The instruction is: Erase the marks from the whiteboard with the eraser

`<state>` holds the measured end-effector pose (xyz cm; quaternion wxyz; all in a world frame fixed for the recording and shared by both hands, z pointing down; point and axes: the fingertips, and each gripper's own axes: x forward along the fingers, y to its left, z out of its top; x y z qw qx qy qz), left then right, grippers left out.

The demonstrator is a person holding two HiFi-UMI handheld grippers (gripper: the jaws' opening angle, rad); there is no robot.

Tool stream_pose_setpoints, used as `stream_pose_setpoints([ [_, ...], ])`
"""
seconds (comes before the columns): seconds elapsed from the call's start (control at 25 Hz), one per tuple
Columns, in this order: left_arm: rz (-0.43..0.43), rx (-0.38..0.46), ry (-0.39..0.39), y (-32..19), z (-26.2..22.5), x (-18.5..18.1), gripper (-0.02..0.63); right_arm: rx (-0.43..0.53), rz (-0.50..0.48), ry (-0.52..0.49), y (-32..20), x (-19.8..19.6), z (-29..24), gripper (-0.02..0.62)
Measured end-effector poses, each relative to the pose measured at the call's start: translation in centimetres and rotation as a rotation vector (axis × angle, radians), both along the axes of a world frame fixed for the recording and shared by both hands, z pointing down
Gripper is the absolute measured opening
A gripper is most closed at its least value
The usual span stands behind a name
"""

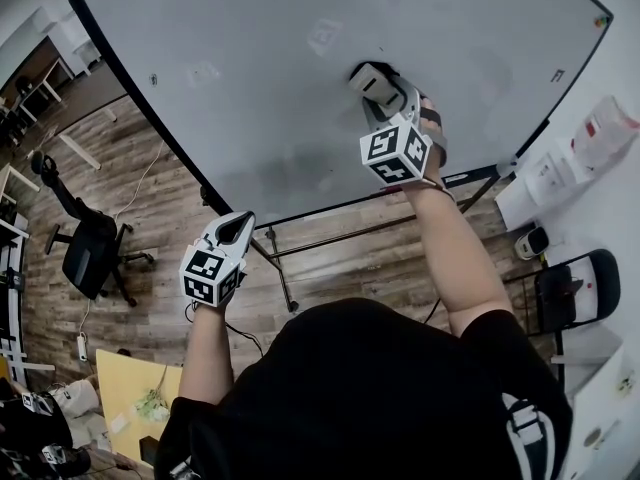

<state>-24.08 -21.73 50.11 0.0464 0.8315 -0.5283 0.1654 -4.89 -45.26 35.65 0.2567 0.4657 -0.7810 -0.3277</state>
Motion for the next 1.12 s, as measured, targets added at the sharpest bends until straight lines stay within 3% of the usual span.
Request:
stream_pose_setpoints([
  [1.12, -0.008, -0.010, 0.008, 1.1, 0.9, 0.1, 0.011, -0.002, 0.061, 0.046, -0.6, 1.5, 0.9, 0.242],
])
